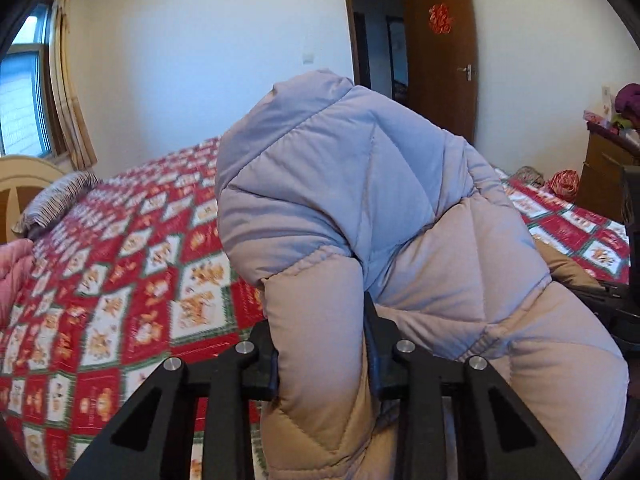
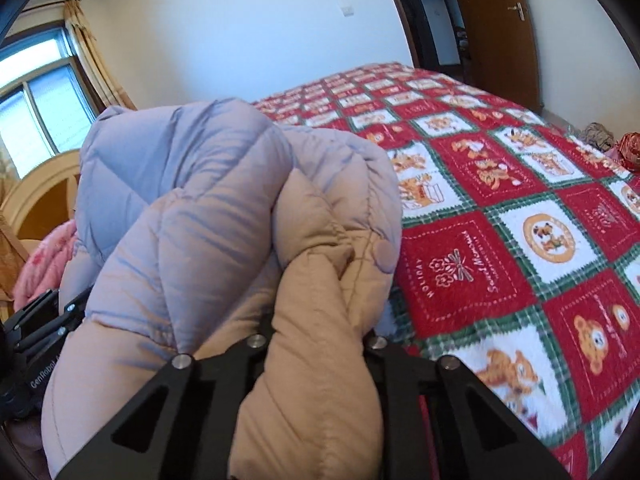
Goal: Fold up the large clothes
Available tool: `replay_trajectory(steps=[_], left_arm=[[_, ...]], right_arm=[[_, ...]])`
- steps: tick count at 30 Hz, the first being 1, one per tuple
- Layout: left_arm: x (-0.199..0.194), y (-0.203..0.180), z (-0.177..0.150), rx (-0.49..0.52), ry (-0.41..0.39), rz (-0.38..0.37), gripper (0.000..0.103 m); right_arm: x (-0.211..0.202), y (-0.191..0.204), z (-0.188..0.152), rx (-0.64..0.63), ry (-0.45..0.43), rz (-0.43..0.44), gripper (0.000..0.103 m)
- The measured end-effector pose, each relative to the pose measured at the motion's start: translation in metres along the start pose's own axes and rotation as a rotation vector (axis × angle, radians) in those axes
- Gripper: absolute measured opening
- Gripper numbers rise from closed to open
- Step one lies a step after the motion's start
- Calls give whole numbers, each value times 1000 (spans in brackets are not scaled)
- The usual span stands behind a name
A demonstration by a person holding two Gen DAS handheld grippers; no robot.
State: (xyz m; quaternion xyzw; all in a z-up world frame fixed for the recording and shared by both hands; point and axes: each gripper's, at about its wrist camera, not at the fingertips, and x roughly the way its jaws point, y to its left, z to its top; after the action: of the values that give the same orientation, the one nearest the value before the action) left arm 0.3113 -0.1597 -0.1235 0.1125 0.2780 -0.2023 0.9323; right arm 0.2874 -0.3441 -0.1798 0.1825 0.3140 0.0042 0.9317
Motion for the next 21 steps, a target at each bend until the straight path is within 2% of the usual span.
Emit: replay_trajectory(steps=[5, 9, 14, 21], left_arm=[[-37, 10, 7, 7, -50, 3, 29], [-64, 25, 10, 15, -85, 35, 26], [-97, 54, 9, -7, -121, 79, 25], [-132, 103, 2, -43, -141, 149, 24]], right_arm=[[-30, 23, 1, -4, -53, 48, 19], [-42, 42, 3, -15, -80, 89, 19], [-57, 76, 7, -51, -116, 153, 18], [-59, 131, 10, -122, -120, 237, 18]])
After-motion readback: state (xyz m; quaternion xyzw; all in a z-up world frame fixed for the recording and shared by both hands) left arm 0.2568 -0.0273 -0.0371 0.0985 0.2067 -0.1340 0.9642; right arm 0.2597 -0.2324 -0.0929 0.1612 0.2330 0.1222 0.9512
